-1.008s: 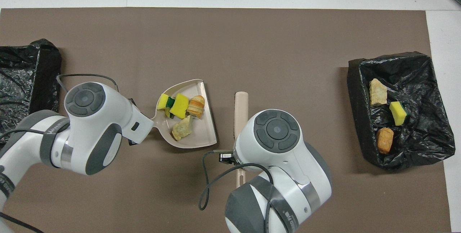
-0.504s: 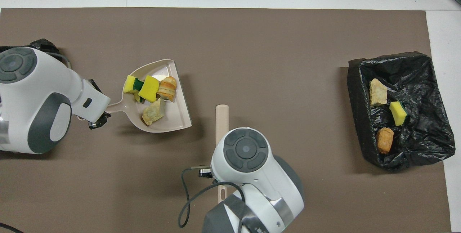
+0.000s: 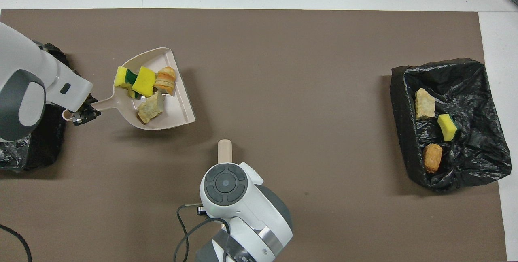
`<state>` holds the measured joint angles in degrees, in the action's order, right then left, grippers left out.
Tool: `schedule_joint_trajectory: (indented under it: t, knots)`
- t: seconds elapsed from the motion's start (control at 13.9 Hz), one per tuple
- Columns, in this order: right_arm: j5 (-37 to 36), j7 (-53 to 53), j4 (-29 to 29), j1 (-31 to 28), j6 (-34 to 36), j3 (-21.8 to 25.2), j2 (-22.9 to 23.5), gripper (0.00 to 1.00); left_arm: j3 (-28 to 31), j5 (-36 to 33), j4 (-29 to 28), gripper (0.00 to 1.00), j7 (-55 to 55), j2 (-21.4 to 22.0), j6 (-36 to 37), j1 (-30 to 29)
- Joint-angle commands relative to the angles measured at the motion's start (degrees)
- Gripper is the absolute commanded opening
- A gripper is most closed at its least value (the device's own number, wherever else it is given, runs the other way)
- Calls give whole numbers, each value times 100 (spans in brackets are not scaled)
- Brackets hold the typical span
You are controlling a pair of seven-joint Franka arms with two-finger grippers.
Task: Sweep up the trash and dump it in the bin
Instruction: 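Carry the dustpan to the bin with the left gripper while the right gripper lowers, then tip the dustpan over the bin with the left gripper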
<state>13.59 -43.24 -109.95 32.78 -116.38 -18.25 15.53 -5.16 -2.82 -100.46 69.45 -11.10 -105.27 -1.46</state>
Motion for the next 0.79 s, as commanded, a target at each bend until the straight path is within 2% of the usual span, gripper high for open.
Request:
schedule_joint_trajectory:
  t: [0.0,0.5,0.65,0.72]
  knots:
    - [74,-237,-26,149,-8,-12,46,0,-47,-61,720,0,532,-348,445,-301]
    - [65,-247,-167,202,-16,-12,29,0,-38,-87,1642,0,2159,-788,664,-1303]
    - [74,-256,-202,211,-34,-12,11,0,-29,-288,1863,0,2729,-841,796,-1611]
    - [83,-264,-202,202,-34,-12,11,15,-21,-307,1925,0,3019,-850,832,-1769]
